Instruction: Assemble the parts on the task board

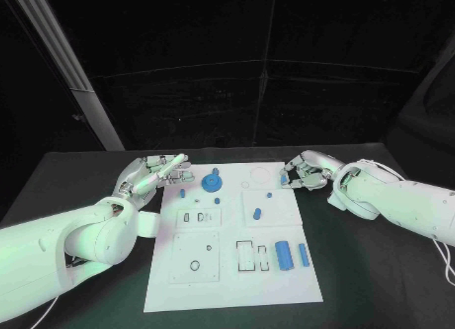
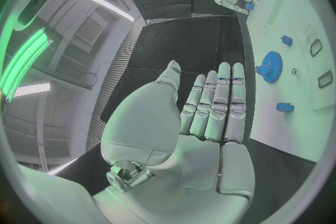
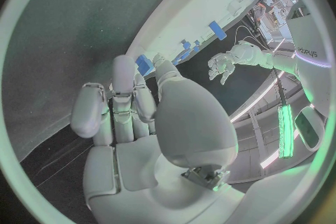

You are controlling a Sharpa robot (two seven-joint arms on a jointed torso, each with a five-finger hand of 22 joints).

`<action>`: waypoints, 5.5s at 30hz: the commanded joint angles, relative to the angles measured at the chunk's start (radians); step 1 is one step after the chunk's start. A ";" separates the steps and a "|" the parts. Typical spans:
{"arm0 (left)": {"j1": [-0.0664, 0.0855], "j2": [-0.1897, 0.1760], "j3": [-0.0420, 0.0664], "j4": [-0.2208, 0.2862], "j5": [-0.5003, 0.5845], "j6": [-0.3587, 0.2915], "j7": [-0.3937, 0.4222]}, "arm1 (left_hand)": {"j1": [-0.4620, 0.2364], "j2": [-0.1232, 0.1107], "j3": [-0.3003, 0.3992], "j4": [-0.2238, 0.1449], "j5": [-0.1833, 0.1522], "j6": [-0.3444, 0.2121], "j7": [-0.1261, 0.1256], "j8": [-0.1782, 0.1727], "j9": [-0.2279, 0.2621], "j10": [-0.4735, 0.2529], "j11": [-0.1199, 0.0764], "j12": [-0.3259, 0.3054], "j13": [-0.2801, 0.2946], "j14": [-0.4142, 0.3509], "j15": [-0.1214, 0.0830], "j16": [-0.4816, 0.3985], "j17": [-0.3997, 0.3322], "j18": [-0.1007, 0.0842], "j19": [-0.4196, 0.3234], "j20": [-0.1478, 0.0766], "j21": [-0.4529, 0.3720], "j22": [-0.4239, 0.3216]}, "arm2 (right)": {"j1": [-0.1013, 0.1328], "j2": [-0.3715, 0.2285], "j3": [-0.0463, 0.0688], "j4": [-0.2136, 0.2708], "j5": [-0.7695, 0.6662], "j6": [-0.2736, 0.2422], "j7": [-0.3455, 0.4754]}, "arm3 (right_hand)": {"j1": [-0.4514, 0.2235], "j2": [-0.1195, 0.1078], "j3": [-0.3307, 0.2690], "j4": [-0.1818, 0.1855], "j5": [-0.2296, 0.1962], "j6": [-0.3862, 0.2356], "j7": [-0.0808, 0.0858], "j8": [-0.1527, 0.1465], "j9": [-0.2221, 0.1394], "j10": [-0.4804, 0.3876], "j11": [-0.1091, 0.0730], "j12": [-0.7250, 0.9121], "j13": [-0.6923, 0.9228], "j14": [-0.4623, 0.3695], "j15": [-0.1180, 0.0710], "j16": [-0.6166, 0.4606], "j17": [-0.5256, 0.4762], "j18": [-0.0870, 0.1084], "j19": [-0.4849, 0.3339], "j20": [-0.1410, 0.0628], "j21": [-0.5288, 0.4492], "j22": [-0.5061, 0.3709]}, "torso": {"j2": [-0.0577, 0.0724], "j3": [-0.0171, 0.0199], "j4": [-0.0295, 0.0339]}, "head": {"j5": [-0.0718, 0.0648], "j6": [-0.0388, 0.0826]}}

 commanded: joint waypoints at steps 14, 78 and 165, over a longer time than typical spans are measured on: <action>0.001 0.000 0.000 0.001 -0.006 0.013 -0.002 | -0.002 0.011 -0.004 -0.005 0.001 0.005 0.002 -0.005 0.000 0.006 0.001 -0.006 0.001 0.005 0.003 0.001 0.001 0.015 0.007 0.000 0.002 -0.001 | -0.002 0.012 0.000 -0.015 -0.003 0.021 0.002 | 0.025 0.060 0.053 -0.029 -0.057 0.058 -0.012 0.023 0.005 0.011 -0.016 0.017 0.011 0.007 -0.012 -0.006 0.001 -0.016 0.007 -0.012 0.007 0.016 | 0.000 0.0004 0.0002 | 0.000 -0.003; 0.017 0.005 0.001 -0.026 0.010 0.011 0.001 | -0.002 0.011 -0.006 -0.006 0.001 0.004 0.003 -0.008 -0.001 0.005 0.002 -0.010 0.000 0.004 0.003 -0.003 0.000 0.014 0.007 0.000 0.000 -0.003 | 0.004 0.315 -0.054 0.249 -0.333 0.002 -0.385 | -0.031 0.067 0.169 -0.054 -0.067 0.136 -0.035 0.030 0.004 0.006 -0.035 -0.007 -0.001 0.007 -0.027 -0.012 0.000 -0.015 0.009 -0.026 0.006 0.014 | -0.022 -0.0114 0.0057 | 0.069 -0.061; 0.027 0.005 0.001 -0.055 -0.221 0.077 -0.301 | -0.005 0.027 -0.035 -0.015 0.007 0.118 -0.068 0.012 0.011 0.259 -0.100 0.074 0.042 0.435 -0.131 0.274 0.182 0.017 0.343 -0.133 0.208 0.089 | 0.057 0.106 -0.055 0.383 0.034 -0.110 0.003 | -0.071 -0.020 0.027 0.036 0.000 -0.002 0.001 -0.003 -0.007 -0.093 -0.003 -0.158 -0.137 -0.010 -0.002 -0.078 -0.004 0.007 -0.044 -0.003 -0.070 -0.111 | -0.042 -0.0084 0.0015 | 0.070 -0.066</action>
